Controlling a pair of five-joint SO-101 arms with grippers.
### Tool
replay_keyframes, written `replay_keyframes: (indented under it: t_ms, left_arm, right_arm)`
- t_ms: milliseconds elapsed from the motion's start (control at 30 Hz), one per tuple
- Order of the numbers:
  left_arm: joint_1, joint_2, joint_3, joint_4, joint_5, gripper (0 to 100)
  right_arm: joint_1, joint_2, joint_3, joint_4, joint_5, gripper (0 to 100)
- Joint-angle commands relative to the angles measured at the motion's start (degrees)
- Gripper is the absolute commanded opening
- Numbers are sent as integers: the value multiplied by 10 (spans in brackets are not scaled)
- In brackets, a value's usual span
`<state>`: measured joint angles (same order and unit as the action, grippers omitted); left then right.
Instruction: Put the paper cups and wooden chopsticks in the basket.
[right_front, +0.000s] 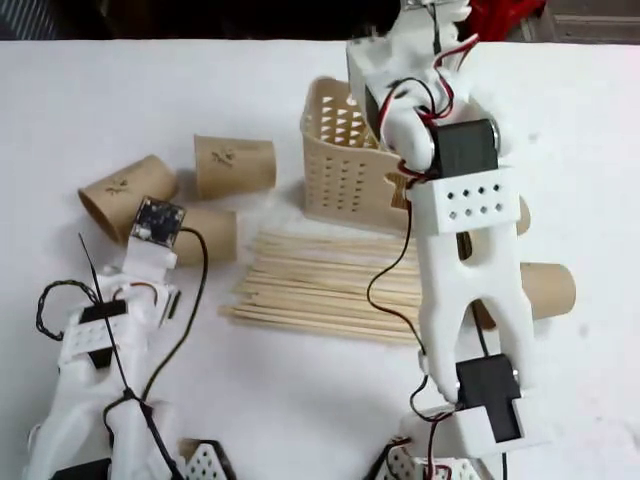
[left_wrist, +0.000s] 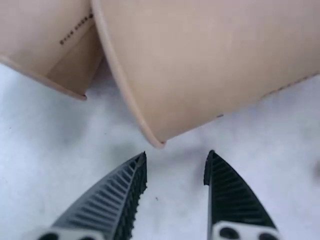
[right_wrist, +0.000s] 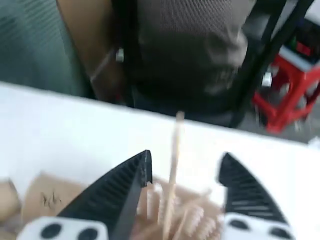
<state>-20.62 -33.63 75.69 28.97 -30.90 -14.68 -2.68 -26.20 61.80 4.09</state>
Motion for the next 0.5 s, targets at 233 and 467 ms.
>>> replay_keyframes:
  t_ms: [233,467]
  left_arm:
    - [7,-22,-3,-12,-4,196]
    - [7,-22,-3,-13,-5,196]
  right_arm:
    - [124,-15,-31,195,108,269]
    - [183,-71,-25,350,214,271]
